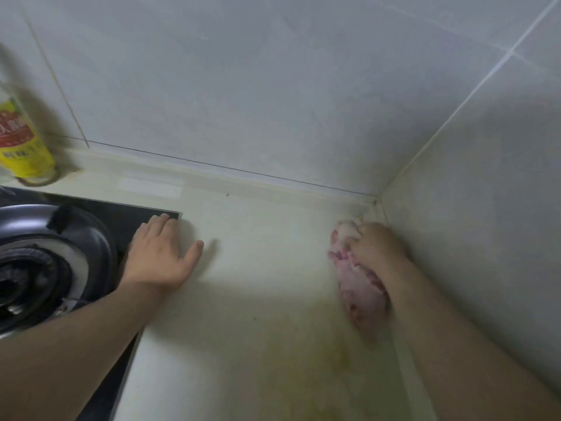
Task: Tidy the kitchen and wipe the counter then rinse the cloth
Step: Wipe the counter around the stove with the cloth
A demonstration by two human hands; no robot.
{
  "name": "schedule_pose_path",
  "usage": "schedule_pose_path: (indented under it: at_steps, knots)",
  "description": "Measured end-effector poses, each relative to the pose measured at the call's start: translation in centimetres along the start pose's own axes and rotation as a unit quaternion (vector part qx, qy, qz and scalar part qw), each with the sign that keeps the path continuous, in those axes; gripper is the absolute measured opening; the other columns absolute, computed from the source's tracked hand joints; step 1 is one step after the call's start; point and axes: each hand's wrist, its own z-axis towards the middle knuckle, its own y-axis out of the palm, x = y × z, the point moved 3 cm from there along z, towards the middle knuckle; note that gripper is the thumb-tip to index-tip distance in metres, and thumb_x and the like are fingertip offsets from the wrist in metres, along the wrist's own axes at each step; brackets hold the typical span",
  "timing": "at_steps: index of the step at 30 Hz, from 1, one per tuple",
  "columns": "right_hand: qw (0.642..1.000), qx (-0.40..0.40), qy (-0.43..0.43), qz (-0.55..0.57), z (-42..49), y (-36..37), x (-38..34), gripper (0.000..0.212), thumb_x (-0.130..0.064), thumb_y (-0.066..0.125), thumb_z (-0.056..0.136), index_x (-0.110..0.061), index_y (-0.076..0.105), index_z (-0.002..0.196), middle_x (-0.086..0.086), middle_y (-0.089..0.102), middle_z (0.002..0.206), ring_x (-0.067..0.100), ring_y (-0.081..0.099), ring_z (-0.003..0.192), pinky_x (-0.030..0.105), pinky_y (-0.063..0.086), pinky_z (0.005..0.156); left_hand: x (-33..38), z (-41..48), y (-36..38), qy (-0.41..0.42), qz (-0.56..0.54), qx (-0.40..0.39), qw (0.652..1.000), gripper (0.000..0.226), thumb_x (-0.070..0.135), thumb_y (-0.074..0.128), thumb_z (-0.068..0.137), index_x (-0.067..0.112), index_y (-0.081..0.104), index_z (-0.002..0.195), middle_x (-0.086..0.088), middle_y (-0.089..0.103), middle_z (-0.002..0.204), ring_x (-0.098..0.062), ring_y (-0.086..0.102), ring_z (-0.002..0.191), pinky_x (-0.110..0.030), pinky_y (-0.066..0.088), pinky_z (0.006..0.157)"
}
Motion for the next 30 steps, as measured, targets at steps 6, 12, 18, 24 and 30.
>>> schedule_pose_path:
  at_steps: [6, 12, 18, 24, 30]
  knots:
    - [0.951, 0.19, -0.033, 0.241, -5.0, 4.6, -0.3, 0.027, -0.026, 0.039, 0.101, -0.021, 0.065, 0.107, -0.009, 0.066, 0.102, 0.016, 0.062, 0.096, 0.026, 0.046, 0.077, 0.2, -0.1, -0.2, -0.005, 0.002, -0.01, 1.0, 0.099, 0.069, 0.016, 0.074, -0.003, 0.048, 0.134, -0.023, 0.041, 0.148, -0.034, 0.031, 0.141, -0.042, 0.015, 0.118]
    - [0.966, 0.123, -0.068, 0.217, -5.9, 6.9, -1.7, 0.053, -0.02, 0.048, 0.09, -0.041, 0.049, 0.138, -0.011, 0.057, 0.135, 0.016, 0.053, 0.122, 0.034, 0.046, 0.101, 0.1, 0.0, -0.1, -0.004, -0.001, 0.002, 1.0, 0.097, 0.068, 0.018, 0.075, -0.004, 0.05, 0.131, -0.023, 0.044, 0.145, -0.034, 0.033, 0.14, -0.044, 0.017, 0.118]
    - [0.938, 0.166, -0.249, 0.172, -12.8, 8.6, -12.0, 0.049, -0.029, 0.046, 0.088, -0.019, 0.06, 0.134, 0.003, 0.061, 0.135, 0.022, 0.054, 0.126, 0.033, 0.043, 0.105, 0.0, 0.0, -0.1, 0.005, -0.009, 0.004, 1.0, 0.094, 0.065, 0.019, 0.078, -0.006, 0.05, 0.132, -0.025, 0.044, 0.145, -0.036, 0.034, 0.139, -0.044, 0.018, 0.117]
    - [0.939, 0.142, -0.288, 0.127, -13.6, 8.6, -12.7, 0.054, -0.026, 0.04, 0.083, -0.009, 0.062, 0.13, 0.007, 0.064, 0.129, 0.028, 0.059, 0.118, 0.038, 0.048, 0.098, -0.1, 0.2, -0.1, 0.009, -0.02, 0.009, 1.0, 0.092, 0.061, 0.018, 0.078, -0.008, 0.054, 0.127, -0.028, 0.047, 0.141, -0.038, 0.038, 0.135, -0.045, 0.022, 0.115]
    - [0.971, 0.137, -0.18, 0.077, -11.2, 8.1, -6.9, 0.062, -0.035, 0.032, 0.081, -0.017, 0.059, 0.134, 0.0, 0.06, 0.136, 0.027, 0.051, 0.126, 0.043, 0.039, 0.103, -0.3, 0.1, 0.0, 0.008, -0.024, 0.012, 1.0, 0.092, 0.062, 0.018, 0.078, -0.008, 0.055, 0.124, -0.028, 0.046, 0.142, -0.04, 0.036, 0.137, -0.045, 0.02, 0.115]
